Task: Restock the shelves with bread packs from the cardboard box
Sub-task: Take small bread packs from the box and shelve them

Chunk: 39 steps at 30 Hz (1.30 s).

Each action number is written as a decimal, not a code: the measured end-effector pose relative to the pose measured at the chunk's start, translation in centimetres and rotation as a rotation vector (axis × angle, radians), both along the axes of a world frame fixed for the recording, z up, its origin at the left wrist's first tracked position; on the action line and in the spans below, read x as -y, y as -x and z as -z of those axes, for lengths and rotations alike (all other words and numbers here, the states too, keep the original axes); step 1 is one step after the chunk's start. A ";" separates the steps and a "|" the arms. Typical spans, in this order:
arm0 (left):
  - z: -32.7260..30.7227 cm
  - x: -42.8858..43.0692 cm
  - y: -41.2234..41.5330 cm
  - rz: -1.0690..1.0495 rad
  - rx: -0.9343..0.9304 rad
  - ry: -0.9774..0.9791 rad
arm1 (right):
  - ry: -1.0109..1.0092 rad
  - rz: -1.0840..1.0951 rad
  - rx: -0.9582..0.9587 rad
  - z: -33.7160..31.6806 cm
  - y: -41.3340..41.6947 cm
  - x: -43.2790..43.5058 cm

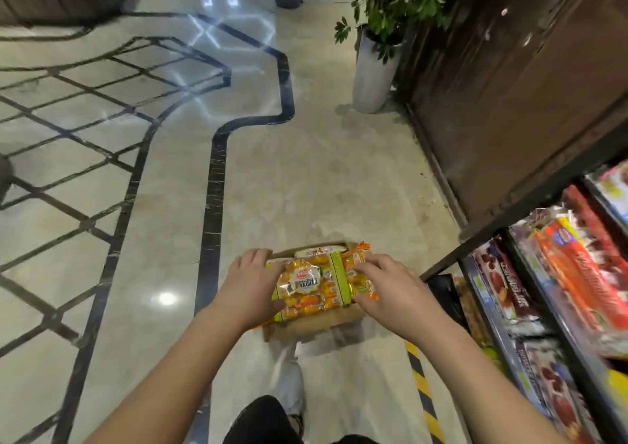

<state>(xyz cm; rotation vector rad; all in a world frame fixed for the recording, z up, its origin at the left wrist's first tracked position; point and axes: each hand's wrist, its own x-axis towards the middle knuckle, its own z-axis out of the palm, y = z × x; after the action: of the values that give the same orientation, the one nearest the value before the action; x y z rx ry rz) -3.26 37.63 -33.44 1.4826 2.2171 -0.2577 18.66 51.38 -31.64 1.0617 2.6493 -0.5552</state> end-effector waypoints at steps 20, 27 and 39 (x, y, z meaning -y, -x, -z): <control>10.3 -8.2 3.6 -0.212 0.156 0.208 | 0.222 -0.043 0.041 13.2 5.9 -11.2; 19.3 -10.1 5.2 -0.281 0.173 0.252 | 0.254 -0.078 0.080 22.8 8.1 -13.8; 39.6 -8.6 9.4 -0.358 0.091 0.325 | 0.256 -0.112 0.131 41.4 11.7 -13.3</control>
<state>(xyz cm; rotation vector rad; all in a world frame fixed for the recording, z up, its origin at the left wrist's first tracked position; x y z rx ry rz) -12.67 46.25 -73.04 0.8940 2.1925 -0.4009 6.97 64.65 -73.02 0.8398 2.4269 -0.7496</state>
